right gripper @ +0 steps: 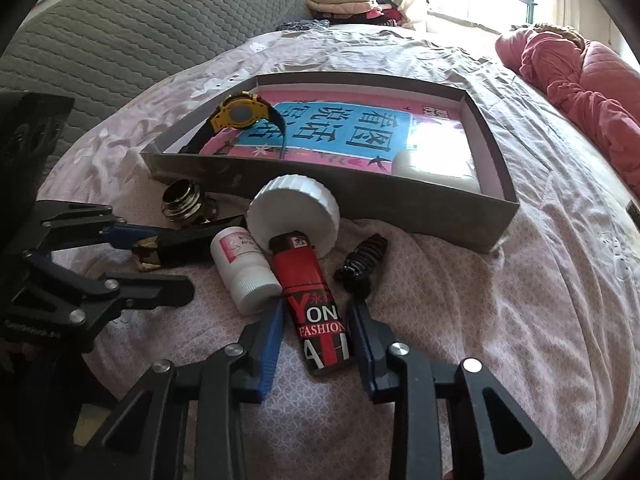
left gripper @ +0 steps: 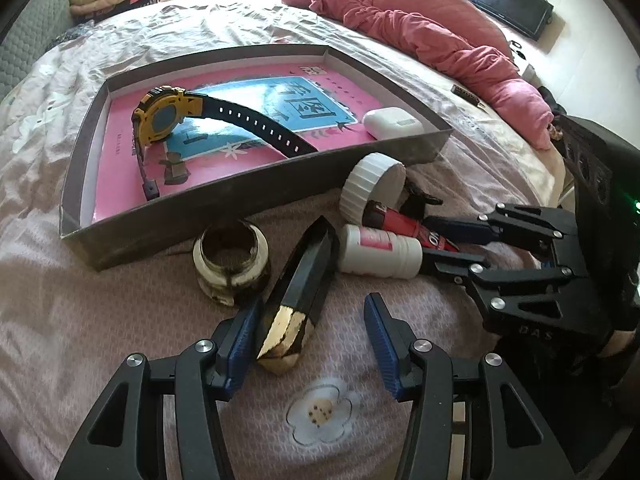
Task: Organize rigid objects
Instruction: 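Grasp the black-and-gold lipstick with the left gripper while the right grasps the red lighter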
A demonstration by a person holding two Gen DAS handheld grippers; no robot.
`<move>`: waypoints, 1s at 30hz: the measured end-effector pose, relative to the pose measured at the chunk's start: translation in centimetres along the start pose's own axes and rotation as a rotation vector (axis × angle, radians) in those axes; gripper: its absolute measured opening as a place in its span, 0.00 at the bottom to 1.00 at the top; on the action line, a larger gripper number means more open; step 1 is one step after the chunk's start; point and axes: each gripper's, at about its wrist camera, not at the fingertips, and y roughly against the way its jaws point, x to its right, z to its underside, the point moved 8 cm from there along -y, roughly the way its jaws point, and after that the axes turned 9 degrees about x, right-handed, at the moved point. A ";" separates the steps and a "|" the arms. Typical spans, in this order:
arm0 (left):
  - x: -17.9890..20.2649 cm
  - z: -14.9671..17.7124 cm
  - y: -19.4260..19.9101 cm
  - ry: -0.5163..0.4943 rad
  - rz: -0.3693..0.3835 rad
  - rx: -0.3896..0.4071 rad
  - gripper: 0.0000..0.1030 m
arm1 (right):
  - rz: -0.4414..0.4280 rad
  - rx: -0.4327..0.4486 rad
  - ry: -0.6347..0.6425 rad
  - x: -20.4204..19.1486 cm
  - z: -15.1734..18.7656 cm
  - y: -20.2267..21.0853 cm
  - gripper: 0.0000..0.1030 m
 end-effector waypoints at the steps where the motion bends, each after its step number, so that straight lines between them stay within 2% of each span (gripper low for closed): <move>1: 0.0 -0.1 -0.2 0.004 0.003 -0.001 0.52 | -0.010 -0.001 0.001 0.0 0.0 0.0 0.27; 3: -0.1 -0.4 -0.5 0.004 0.004 -0.005 0.51 | -0.022 -0.002 0.012 -0.3 0.0 -0.2 0.26; 9: -0.4 -1.0 -1.4 0.036 0.029 -0.014 0.38 | -0.044 -0.006 0.009 -0.4 0.0 -0.8 0.26; 14: -0.5 -1.2 -2.0 0.043 0.028 -0.033 0.37 | -0.033 -0.001 0.012 -0.3 -0.1 -1.4 0.25; 20: -0.4 -1.6 -2.6 0.064 0.023 -0.046 0.36 | -0.059 0.009 -0.043 0.3 -0.3 -1.6 0.22; 21: -0.4 -1.6 -2.6 0.066 0.021 -0.047 0.35 | -0.068 0.009 -0.055 0.5 -0.3 -1.6 0.21; 23: -0.9 -1.4 -2.4 0.076 0.005 -0.048 0.25 | -0.076 0.012 -0.065 0.6 -0.4 -1.3 0.19; 30: -0.9 -1.3 -2.1 0.116 0.006 -0.046 0.25 | -0.101 0.017 -0.098 0.2 -0.4 -0.5 0.17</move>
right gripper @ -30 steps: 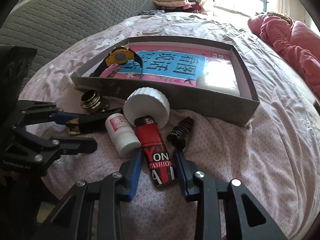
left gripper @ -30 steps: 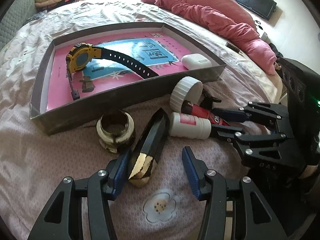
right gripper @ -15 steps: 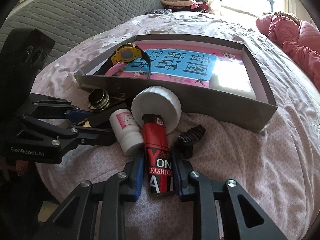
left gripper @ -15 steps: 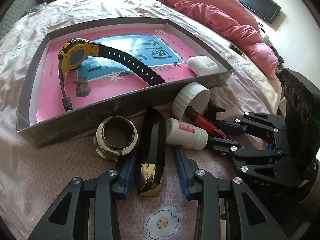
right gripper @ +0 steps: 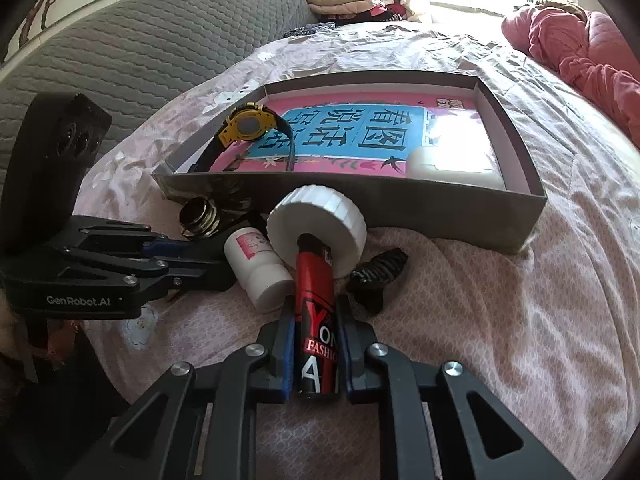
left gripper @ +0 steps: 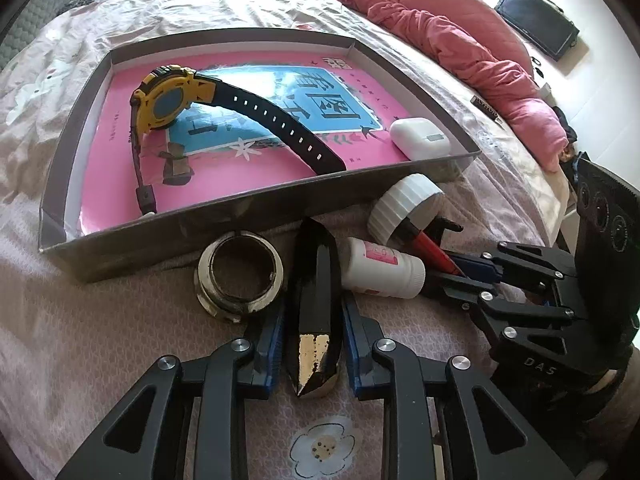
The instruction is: Organize rigid objects
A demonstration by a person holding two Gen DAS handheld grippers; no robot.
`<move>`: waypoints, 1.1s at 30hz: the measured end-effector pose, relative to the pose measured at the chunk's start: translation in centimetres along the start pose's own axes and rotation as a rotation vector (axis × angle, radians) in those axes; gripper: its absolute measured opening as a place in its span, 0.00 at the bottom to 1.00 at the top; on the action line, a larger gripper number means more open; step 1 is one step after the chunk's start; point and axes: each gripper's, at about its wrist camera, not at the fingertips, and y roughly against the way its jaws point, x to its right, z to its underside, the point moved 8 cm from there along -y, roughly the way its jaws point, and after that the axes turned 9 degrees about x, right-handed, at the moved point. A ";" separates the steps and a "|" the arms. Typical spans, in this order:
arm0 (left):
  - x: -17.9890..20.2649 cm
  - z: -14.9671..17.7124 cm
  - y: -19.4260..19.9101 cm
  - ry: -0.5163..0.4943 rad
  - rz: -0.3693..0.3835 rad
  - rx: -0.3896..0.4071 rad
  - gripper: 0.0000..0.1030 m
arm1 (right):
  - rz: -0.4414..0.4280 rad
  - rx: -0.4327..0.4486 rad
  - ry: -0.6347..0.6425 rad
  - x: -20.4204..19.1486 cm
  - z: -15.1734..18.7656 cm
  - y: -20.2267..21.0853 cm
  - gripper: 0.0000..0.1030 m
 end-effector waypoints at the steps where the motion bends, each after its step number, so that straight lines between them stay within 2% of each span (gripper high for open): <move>1: 0.0 0.1 0.1 0.007 0.001 0.003 0.25 | -0.009 0.003 -0.006 -0.2 0.0 0.2 0.15; 2: 0.0 0.1 0.2 0.013 -0.002 0.009 0.25 | -0.015 0.006 -0.012 -0.3 0.1 0.5 0.10; 5: 0.0 0.5 0.6 0.041 -0.007 0.024 0.25 | -0.033 0.008 -0.030 -0.5 0.1 0.8 0.10; 9: 0.1 0.9 1.2 0.076 -0.012 0.050 0.25 | -0.016 0.000 -0.022 -0.5 0.3 0.7 0.10; 23: 0.2 1.3 3.3 0.121 -0.033 0.111 0.25 | -0.058 0.123 -0.069 -0.9 -1.5 3.2 0.10; 33: 0.0 -0.1 5.7 0.140 -0.030 0.192 0.25 | -0.069 0.188 -0.127 0.0 -2.8 4.1 0.10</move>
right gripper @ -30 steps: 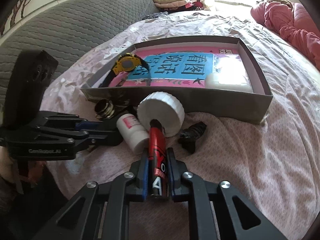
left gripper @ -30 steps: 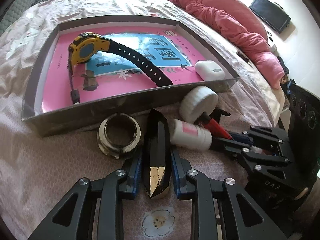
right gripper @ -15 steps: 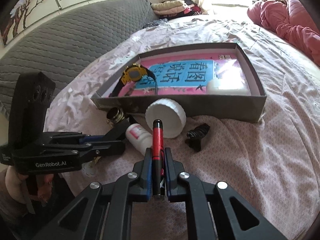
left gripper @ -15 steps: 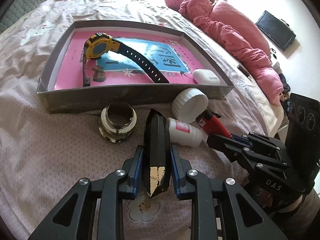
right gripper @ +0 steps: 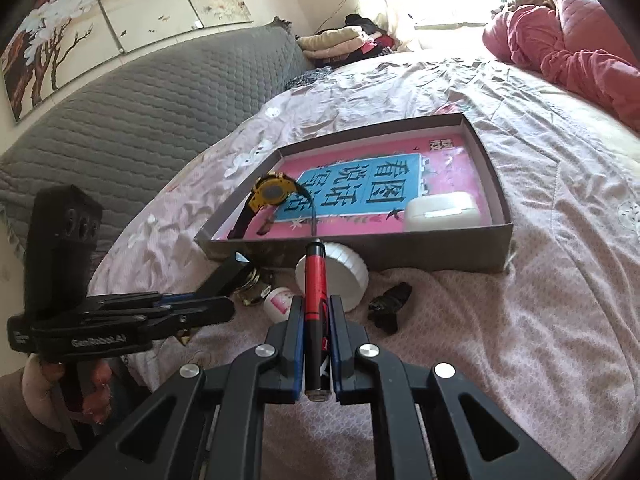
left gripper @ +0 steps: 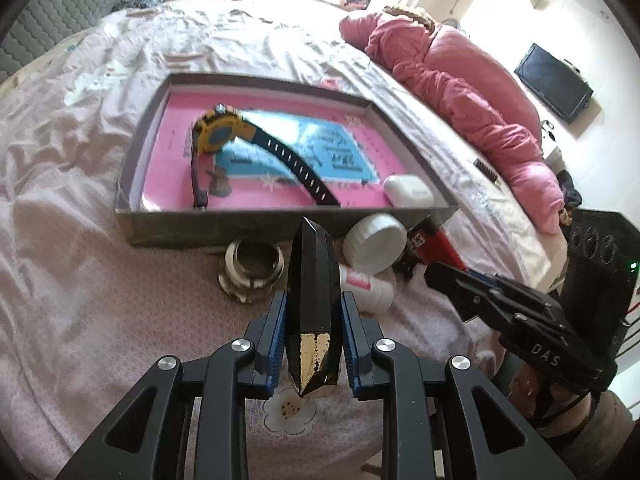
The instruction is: Organize rigid objects
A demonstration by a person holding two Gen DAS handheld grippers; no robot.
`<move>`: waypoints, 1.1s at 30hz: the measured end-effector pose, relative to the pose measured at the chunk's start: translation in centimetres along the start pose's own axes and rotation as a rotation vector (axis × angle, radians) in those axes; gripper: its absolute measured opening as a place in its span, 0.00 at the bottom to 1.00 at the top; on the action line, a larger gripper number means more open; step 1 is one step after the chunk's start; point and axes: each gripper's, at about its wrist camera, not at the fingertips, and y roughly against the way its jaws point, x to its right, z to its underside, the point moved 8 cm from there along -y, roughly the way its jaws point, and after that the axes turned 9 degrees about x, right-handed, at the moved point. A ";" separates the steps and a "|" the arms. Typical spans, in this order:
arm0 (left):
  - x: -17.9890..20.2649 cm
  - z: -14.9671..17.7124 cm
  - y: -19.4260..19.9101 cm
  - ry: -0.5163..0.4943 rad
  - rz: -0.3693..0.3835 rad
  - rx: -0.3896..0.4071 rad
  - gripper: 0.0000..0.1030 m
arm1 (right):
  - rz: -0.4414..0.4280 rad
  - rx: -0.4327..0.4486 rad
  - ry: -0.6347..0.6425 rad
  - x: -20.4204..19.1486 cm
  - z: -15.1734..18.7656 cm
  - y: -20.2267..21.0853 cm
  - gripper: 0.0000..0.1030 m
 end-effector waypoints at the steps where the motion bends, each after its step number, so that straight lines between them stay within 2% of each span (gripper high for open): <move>1: 0.0 -0.2 0.2 -0.001 -0.001 0.007 0.25 | 0.000 0.007 -0.004 0.1 -0.1 0.1 0.10; 13: 0.7 -2.4 1.0 -0.002 -0.008 0.062 0.25 | 0.065 0.097 -0.019 0.8 -2.8 1.4 0.10; 20: 1.2 -3.6 0.4 -0.019 -0.017 0.078 0.25 | 0.089 0.103 0.014 0.4 -3.5 1.2 0.11; 33: 0.5 -5.5 -0.5 -0.001 -0.057 0.095 0.25 | 0.115 0.136 -0.015 0.9 -5.4 0.2 0.10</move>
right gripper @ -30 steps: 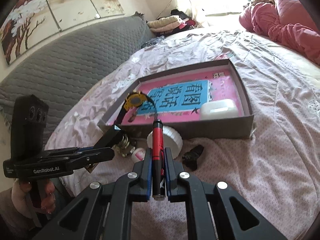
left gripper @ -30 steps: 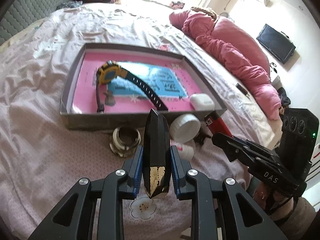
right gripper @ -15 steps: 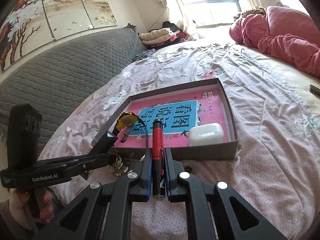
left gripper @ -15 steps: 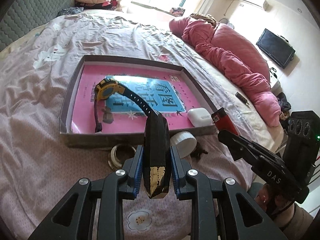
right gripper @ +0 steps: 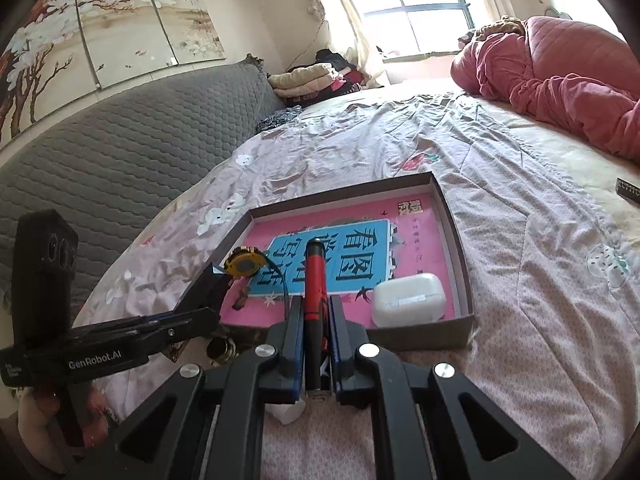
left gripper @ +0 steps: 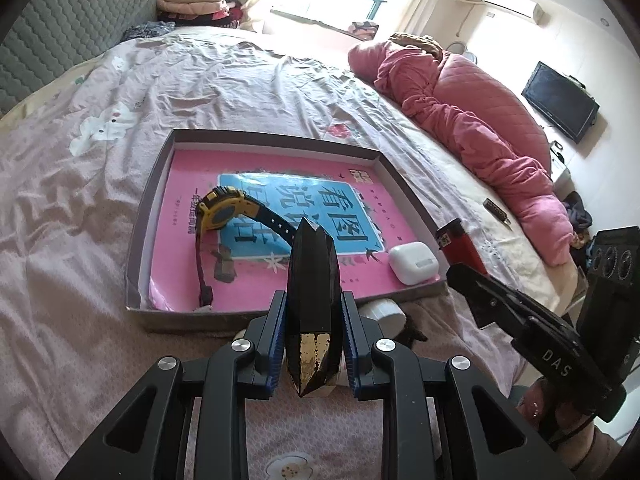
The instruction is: Organize rigid objects
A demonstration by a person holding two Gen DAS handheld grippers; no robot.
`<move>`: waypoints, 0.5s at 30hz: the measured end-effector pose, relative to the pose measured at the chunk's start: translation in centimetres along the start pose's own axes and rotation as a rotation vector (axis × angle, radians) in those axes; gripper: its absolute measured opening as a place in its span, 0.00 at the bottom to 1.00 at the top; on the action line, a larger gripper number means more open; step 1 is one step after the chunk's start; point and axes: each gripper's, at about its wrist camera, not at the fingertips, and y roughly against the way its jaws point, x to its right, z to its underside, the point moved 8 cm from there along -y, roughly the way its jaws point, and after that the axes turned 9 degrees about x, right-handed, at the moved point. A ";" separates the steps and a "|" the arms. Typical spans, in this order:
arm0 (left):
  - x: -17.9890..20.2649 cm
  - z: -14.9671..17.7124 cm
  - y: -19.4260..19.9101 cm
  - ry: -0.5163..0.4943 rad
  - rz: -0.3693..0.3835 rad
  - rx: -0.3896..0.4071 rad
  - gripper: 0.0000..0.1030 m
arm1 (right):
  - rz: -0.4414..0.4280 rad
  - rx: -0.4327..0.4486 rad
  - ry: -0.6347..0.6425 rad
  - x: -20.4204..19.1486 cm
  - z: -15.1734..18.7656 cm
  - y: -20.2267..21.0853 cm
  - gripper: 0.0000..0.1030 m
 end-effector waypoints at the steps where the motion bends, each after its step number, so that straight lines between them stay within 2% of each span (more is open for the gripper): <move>1: -0.1 -0.1 -0.1 0.003 -0.002 0.002 0.25 | 0.000 0.001 -0.001 0.0 -0.1 0.0 0.10; 15: -0.9 -1.7 -2.0 0.010 -0.029 -0.006 0.25 | 0.045 -0.001 0.019 0.5 -0.9 -1.6 0.11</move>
